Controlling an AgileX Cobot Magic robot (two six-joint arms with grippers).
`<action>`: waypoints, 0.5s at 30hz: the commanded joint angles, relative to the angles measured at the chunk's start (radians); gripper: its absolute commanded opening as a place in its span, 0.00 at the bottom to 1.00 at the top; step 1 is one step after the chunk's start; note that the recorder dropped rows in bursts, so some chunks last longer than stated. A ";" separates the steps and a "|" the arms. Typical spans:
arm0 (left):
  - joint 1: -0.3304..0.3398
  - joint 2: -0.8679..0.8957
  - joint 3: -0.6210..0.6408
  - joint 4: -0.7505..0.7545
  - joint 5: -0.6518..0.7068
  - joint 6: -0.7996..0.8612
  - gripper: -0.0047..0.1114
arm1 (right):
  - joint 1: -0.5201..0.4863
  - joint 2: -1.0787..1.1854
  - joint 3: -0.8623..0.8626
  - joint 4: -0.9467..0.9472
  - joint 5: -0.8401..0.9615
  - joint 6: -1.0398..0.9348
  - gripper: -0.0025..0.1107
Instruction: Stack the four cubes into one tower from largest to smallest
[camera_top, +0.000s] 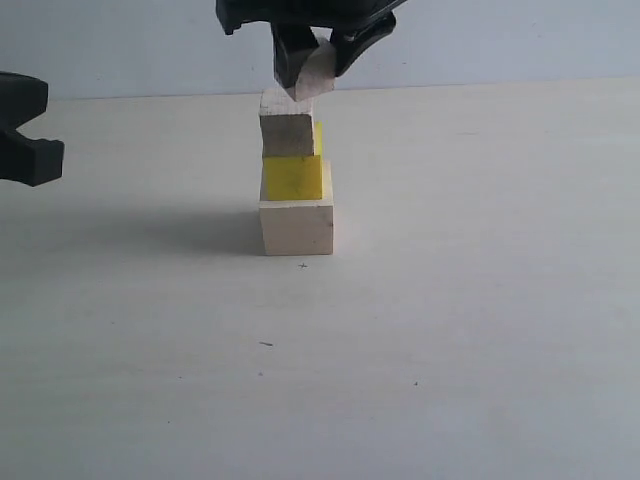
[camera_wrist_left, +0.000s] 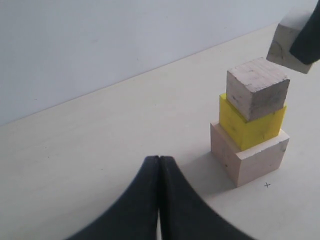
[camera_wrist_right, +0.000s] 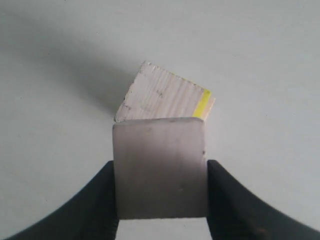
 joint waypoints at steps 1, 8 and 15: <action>0.000 0.004 -0.006 -0.006 -0.003 -0.006 0.04 | 0.002 0.014 -0.023 -0.022 0.001 0.103 0.02; 0.000 0.004 -0.006 -0.006 -0.009 -0.007 0.04 | 0.002 0.014 -0.023 -0.029 0.001 0.187 0.02; 0.000 0.004 -0.006 -0.006 -0.009 -0.007 0.04 | 0.002 0.037 -0.025 -0.046 0.001 0.222 0.02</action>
